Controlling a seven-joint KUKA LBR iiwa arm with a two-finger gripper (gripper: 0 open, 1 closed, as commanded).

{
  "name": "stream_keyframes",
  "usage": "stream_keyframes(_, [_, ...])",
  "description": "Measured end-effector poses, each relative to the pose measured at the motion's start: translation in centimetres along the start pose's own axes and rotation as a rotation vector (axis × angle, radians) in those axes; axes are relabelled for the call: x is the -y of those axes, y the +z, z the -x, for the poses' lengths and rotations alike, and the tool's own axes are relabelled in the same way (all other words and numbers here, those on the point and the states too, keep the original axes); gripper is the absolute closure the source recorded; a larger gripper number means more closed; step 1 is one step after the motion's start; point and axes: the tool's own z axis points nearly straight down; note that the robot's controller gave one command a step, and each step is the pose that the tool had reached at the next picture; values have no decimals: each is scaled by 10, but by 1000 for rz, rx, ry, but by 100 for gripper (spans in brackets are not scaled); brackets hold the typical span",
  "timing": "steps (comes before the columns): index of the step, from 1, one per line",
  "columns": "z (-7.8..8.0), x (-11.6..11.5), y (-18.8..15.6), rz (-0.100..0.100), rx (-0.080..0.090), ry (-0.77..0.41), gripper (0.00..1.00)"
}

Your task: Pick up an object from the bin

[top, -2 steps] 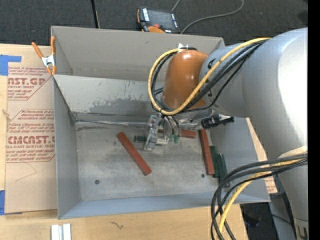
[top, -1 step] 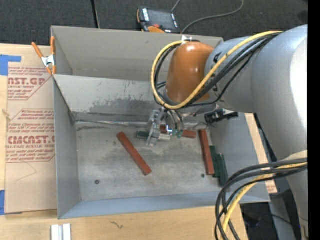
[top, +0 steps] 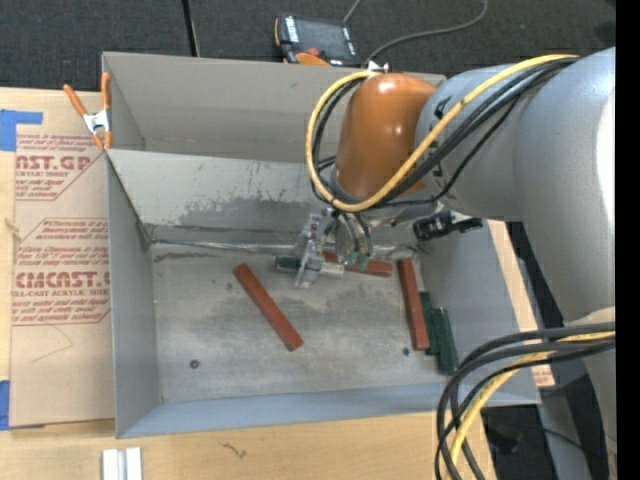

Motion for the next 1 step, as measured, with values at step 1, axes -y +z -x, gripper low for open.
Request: stream_keyframes(1, [0,-1,-18,0,0,-1,100])
